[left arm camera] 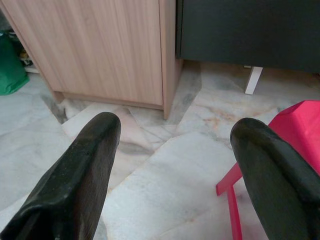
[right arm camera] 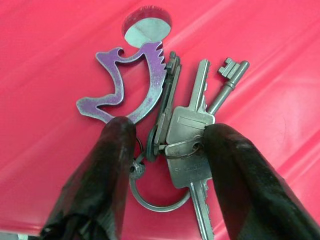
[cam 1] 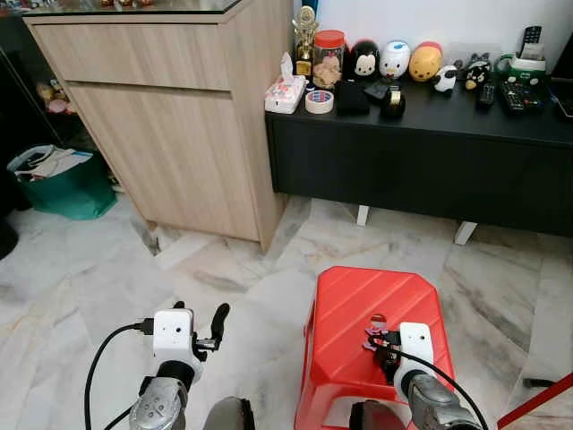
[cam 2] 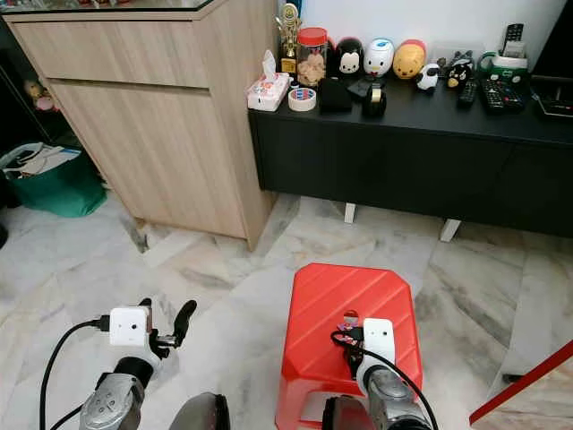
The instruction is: Hang keys on a hook
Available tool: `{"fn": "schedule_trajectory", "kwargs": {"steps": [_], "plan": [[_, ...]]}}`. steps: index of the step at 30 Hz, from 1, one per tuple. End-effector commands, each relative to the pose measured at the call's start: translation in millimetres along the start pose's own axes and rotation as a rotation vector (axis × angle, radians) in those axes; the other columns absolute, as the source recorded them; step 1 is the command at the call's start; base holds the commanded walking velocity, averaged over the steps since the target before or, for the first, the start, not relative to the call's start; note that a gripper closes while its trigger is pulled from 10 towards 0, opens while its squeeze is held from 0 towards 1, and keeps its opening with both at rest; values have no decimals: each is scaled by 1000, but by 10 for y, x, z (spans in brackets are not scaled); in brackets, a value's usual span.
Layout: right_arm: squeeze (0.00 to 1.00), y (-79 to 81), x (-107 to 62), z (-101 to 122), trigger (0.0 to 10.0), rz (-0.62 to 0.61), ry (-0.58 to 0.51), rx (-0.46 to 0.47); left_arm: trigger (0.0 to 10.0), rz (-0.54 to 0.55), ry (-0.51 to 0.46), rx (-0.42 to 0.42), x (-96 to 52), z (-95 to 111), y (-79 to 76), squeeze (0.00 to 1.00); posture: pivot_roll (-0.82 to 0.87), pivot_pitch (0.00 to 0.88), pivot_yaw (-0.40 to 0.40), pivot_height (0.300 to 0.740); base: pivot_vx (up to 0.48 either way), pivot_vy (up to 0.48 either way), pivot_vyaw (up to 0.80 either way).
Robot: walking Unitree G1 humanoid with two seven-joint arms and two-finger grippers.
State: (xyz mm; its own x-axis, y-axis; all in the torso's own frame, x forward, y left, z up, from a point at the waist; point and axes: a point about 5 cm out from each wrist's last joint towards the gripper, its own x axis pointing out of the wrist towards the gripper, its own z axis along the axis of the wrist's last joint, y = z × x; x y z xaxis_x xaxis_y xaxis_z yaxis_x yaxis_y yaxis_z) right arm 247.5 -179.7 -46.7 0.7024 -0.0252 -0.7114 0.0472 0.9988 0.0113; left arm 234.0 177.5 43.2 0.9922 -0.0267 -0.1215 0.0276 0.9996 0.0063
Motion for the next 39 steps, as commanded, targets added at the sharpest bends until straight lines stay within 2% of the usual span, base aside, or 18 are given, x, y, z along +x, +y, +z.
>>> {"fn": "schedule_trajectory", "kwargs": {"steps": [1,12,24,30,38,39], "plan": [[0,28,2,-21,0,12,11,6,10000,-7,8,14,-25,-26,-3,0,31,64,41,633,0,0,0],[0,-23,-15,-114,0,10,36,4,10000,-10,2,21,-24,-18,-7,0,31,64,41,633,0,0,0],[0,-10,-16,-87,0,17,-8,14,10000,-12,3,24,-18,-17,-5,0,34,59,40,633,0,0,0],[0,6,-16,3,0,36,-89,36,10000,-13,4,26,-14,-18,-6,0,32,61,42,633,0,0,0],[0,-44,-51,215,0,2,-290,67,10000,-12,1,26,-4,-17,-8,0,29,58,41,633,0,0,0],[0,-44,-51,215,0,2,-290,67,10000,-12,1,26,-4,-17,-8,0,29,58,41,633,0,0,0]]}}
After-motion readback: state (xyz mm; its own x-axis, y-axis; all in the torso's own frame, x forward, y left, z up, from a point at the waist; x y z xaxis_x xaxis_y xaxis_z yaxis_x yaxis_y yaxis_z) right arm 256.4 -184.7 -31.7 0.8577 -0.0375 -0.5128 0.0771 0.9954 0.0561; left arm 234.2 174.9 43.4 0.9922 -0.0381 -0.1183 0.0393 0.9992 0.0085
